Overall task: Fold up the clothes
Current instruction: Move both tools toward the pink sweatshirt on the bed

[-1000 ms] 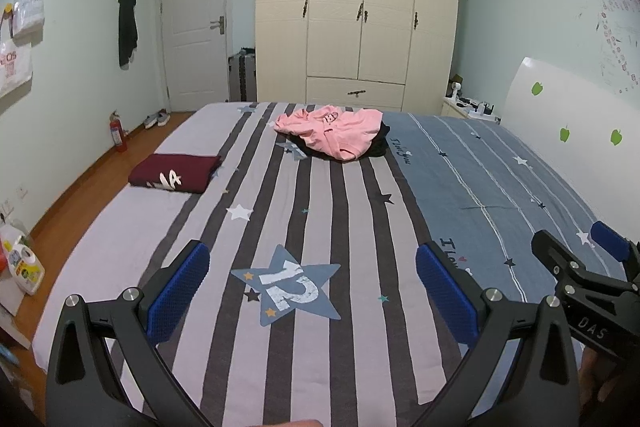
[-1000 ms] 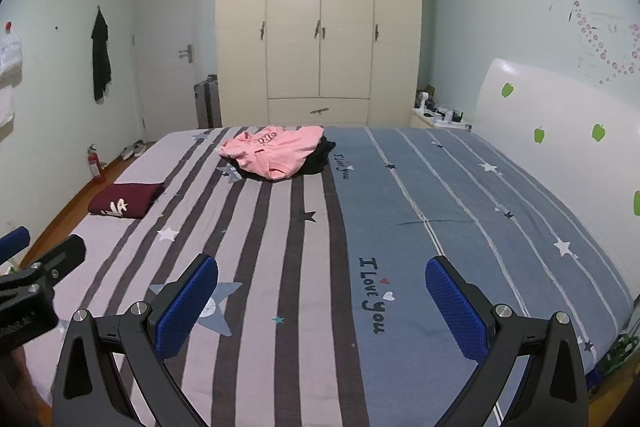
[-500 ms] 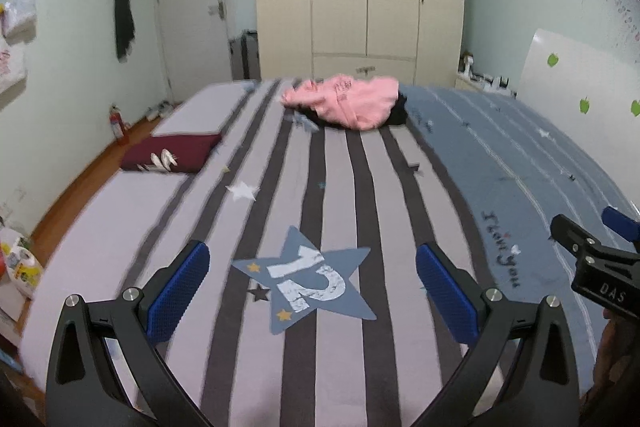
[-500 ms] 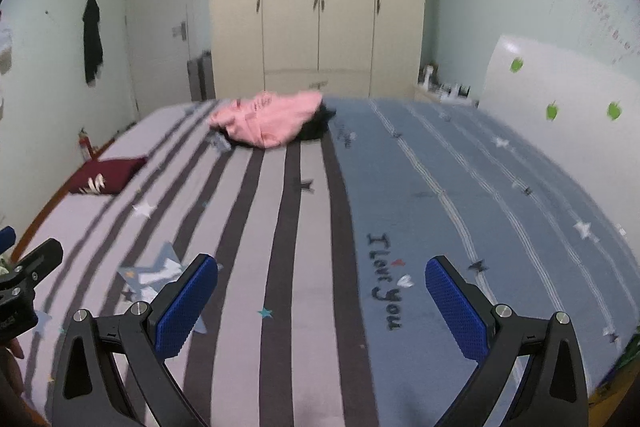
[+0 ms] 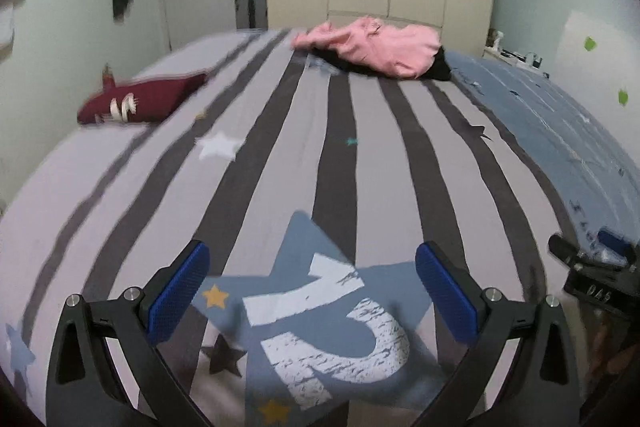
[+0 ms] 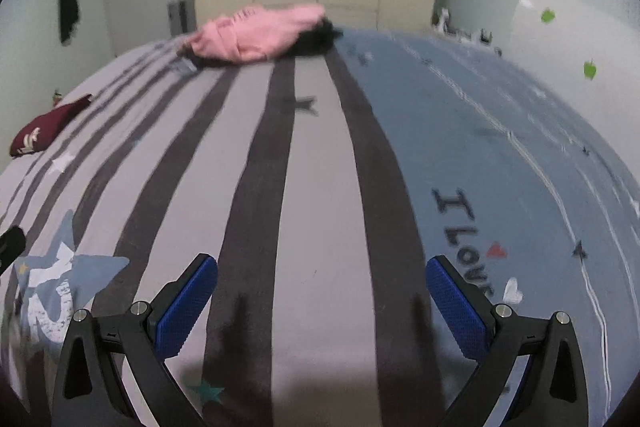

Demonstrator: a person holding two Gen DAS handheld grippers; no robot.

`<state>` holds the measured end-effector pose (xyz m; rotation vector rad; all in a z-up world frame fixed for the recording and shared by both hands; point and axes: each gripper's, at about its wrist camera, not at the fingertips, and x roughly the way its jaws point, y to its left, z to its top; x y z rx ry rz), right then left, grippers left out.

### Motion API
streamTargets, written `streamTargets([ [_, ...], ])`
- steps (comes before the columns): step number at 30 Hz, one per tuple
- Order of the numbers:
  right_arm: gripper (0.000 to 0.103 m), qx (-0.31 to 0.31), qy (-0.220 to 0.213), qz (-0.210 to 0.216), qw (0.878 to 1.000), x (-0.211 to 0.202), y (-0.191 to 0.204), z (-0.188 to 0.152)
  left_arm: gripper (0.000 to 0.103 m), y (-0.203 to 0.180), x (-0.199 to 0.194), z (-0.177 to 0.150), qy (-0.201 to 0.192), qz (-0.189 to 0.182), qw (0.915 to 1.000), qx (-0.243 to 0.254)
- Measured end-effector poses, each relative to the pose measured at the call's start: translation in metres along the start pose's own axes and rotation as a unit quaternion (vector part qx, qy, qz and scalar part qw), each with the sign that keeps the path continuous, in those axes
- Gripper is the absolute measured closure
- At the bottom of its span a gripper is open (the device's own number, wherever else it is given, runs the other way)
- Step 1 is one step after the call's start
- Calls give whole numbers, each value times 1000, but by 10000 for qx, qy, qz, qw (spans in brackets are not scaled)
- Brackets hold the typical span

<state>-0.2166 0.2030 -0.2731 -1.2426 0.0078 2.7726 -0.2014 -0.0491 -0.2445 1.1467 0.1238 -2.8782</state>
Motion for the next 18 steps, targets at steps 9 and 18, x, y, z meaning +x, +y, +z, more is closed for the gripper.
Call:
streamTargets([
  [9, 0, 168, 620, 16, 9979, -37, 26, 68, 1, 25, -14, 78, 381, -227, 9988, -208],
  [18, 0, 393, 481, -51, 9981, 23, 44, 178, 1, 15, 78, 185, 111, -398, 9987, 303],
])
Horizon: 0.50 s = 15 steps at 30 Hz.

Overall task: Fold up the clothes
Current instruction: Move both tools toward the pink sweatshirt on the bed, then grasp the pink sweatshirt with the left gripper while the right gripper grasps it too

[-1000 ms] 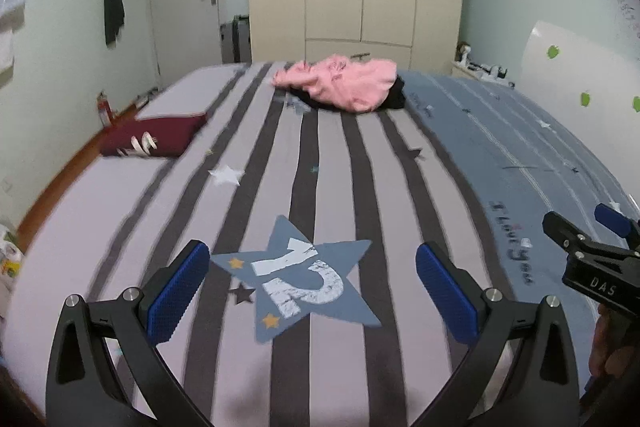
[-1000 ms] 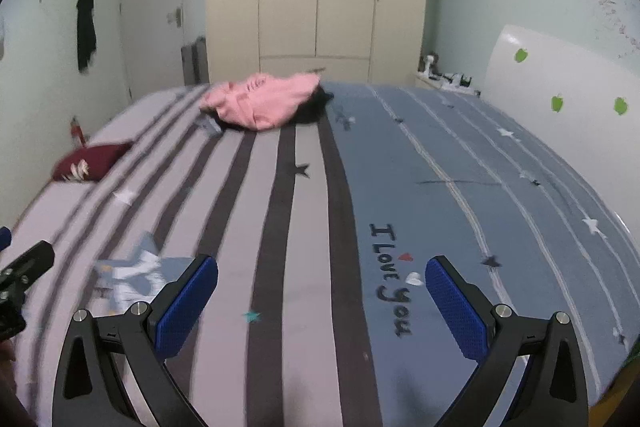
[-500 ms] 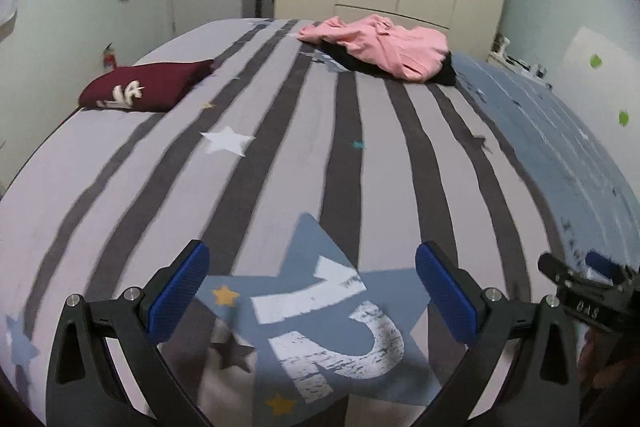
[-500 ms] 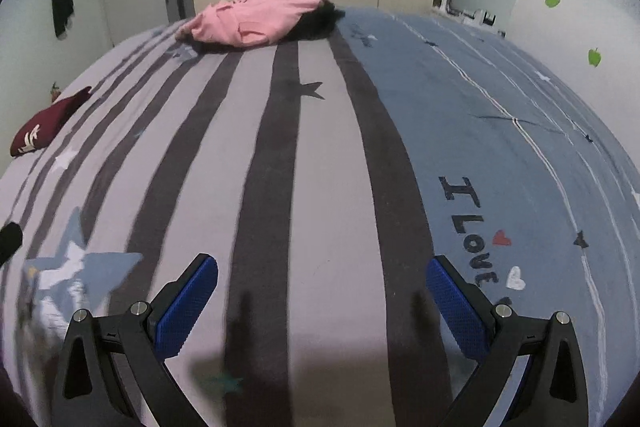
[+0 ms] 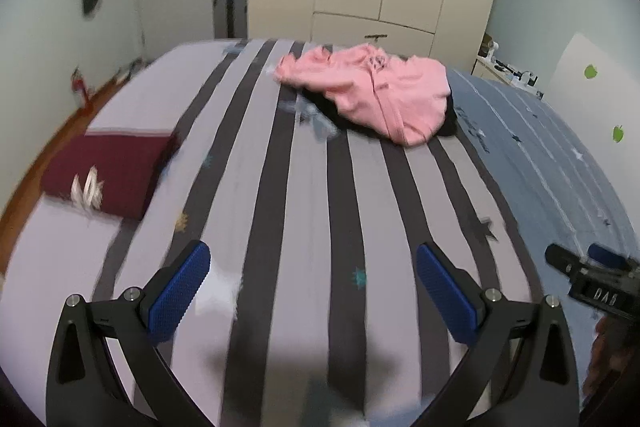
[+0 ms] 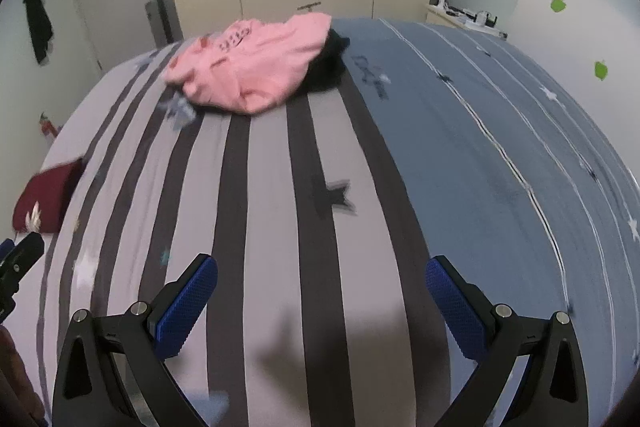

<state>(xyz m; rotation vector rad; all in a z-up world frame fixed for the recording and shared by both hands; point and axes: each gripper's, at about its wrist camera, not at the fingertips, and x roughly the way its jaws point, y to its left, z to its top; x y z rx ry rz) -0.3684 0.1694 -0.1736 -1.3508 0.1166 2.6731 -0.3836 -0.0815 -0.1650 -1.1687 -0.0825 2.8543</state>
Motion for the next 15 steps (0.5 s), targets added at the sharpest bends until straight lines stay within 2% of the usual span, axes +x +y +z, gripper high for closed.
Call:
streamTargets([
  [3, 0, -69, -101, 13, 9999, 43, 0, 48, 1, -13, 53, 36, 78, -17, 10000, 11],
  [8, 0, -275, -206, 246, 9991, 125, -4, 118, 5, -53, 143, 91, 129, -347, 9991, 225],
  [12, 0, -256, -158, 620, 9976, 187, -10, 158, 8, -79, 205, 128, 58, -516, 9975, 478],
  [15, 0, -227, -148, 647, 9975, 226, -14, 179, 13, -91, 245, 153, 97, -464, 9960, 752],
])
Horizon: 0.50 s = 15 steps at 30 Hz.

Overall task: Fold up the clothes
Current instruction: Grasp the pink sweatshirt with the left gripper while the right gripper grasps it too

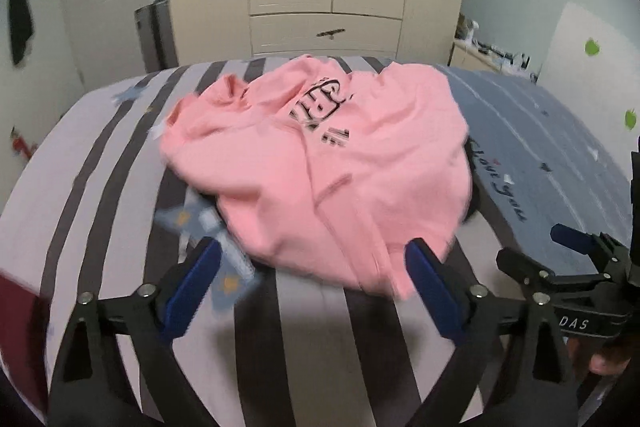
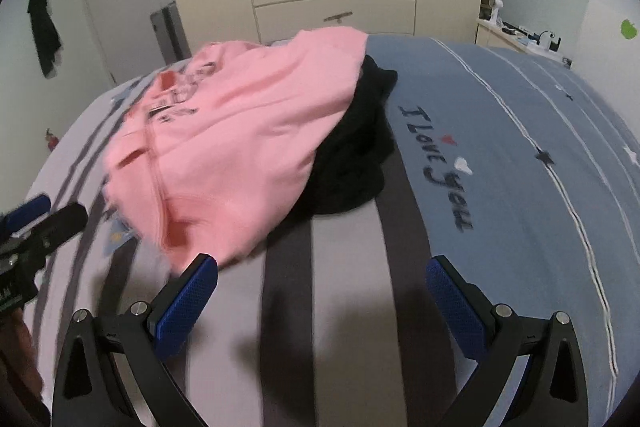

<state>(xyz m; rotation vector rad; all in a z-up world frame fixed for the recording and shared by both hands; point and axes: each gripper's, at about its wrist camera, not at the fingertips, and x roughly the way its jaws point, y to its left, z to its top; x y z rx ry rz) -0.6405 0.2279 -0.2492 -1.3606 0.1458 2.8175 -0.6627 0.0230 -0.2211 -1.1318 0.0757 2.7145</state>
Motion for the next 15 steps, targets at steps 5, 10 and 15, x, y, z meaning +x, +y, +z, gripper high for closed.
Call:
streamTargets([
  [5, 0, 161, -51, 359, 9992, 39, -4, 26, 16, 5, 52, 27, 191, 174, 9995, 191],
  [10, 0, 117, 153, 293, 9994, 68, 2, 33, 35, 12, 73, 26, 421, -170, 9989, 152],
  [15, 2, 314, 190, 588, 9976, 83, 6, 37, 79, 30, 60, 8, 194, -506, 9985, -51],
])
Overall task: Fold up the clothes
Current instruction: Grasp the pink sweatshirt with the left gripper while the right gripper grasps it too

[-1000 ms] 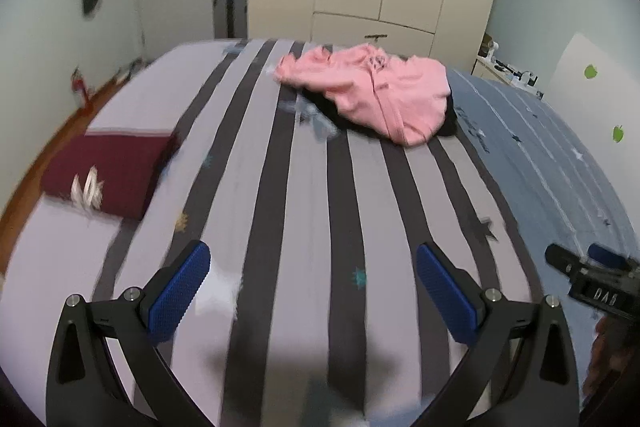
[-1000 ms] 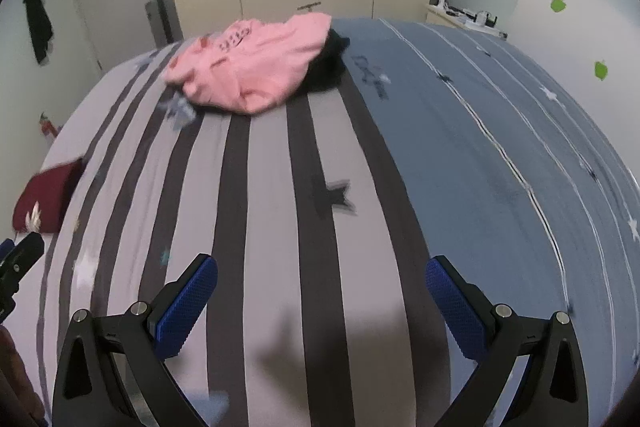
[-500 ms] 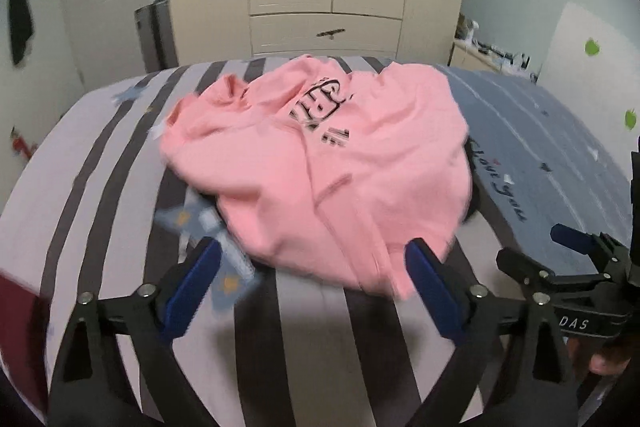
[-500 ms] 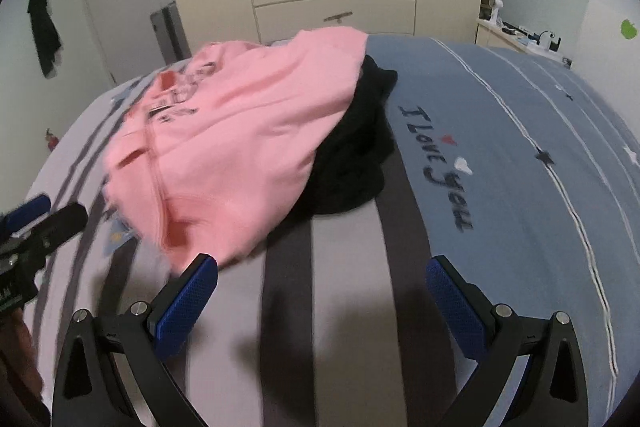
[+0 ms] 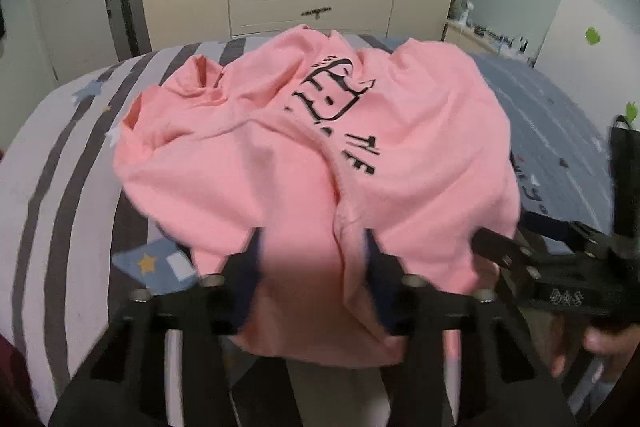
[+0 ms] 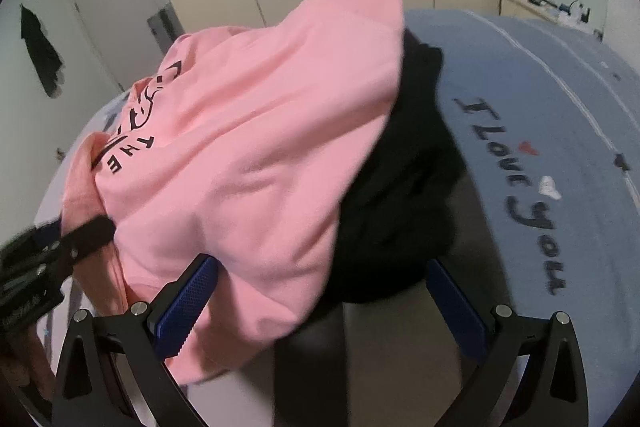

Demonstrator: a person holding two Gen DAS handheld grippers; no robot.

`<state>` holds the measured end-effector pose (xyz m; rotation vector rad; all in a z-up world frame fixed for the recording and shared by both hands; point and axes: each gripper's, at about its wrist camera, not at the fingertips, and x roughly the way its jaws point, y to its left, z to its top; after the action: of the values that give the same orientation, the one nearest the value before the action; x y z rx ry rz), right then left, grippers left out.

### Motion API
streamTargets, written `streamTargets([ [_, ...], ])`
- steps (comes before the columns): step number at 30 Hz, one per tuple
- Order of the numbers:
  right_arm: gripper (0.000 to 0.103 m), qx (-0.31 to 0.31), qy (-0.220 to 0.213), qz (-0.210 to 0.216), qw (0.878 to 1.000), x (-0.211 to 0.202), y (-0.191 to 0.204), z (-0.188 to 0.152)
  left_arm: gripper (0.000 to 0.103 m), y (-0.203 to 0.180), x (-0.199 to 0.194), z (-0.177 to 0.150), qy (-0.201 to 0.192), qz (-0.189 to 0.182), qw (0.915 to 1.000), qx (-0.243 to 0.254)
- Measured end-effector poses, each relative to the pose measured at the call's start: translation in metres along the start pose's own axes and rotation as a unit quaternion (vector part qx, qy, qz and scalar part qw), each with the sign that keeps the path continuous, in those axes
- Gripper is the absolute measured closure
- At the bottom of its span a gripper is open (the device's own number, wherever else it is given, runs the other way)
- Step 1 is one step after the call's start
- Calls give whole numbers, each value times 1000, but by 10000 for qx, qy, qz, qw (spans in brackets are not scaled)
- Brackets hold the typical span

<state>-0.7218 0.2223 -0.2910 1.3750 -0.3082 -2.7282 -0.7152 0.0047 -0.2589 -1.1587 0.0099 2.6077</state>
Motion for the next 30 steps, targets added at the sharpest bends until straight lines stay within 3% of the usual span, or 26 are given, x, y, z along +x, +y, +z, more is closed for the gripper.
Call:
streamTargets([
  [1, 10, -18, -17, 20, 10000, 1, 1, 0, 89, 7, -5, -6, -28, -30, 9999, -99],
  [2, 25, -7, -10, 102, 9999, 1, 1, -2, 93, 15, -12, -15, -53, -29, 9998, -199],
  [3, 33, 3, -4, 184, 9998, 1, 0, -3, 94, 21, -20, -24, -88, 4, 9996, -259],
  [5, 61, 114, -12, 342, 9994, -5, -3, -8, 95, 30, -34, -44, -126, 87, 9993, -337],
  [7, 79, 294, -138, 500, 9982, -20, -11, -19, 95, 36, -47, -68, -88, -2, 9991, -413],
  [8, 97, 373, -198, 564, 9975, -28, -15, -24, 95, 36, -56, -83, -124, -56, 9991, -410],
  [10, 103, 363, -256, 466, 9979, -42, -20, -41, 95, 31, -81, -105, -310, -140, 9985, -433],
  [14, 103, 336, -161, 675, 9970, -59, -25, -75, 95, 23, -128, -135, -581, -370, 9941, -836],
  [18, 102, 315, 271, 977, 9943, -55, -9, -90, 95, 22, -171, -153, -656, -450, 9888, -1266],
  [21, 81, 366, 393, 1297, 9901, -66, 4, -97, 95, 26, -202, -168, -612, -429, 9859, -1496],
  [22, 56, 402, 489, 1408, 9880, -70, 10, -100, 95, 28, -210, -175, -577, -417, 9846, -1597],
  [23, 38, 441, 573, 1516, 9858, -75, 15, -104, 95, 31, -218, -181, -539, -396, 9833, -1694],
  [26, 28, 505, 553, 1838, 9801, -97, 26, -129, 95, 41, -232, -198, -422, -378, 9781, -2003],
  [30, 26, -99, 685, 1740, 9823, -106, 57, -166, 95, 49, -242, -202, -389, -447, 9728, -2238],
])
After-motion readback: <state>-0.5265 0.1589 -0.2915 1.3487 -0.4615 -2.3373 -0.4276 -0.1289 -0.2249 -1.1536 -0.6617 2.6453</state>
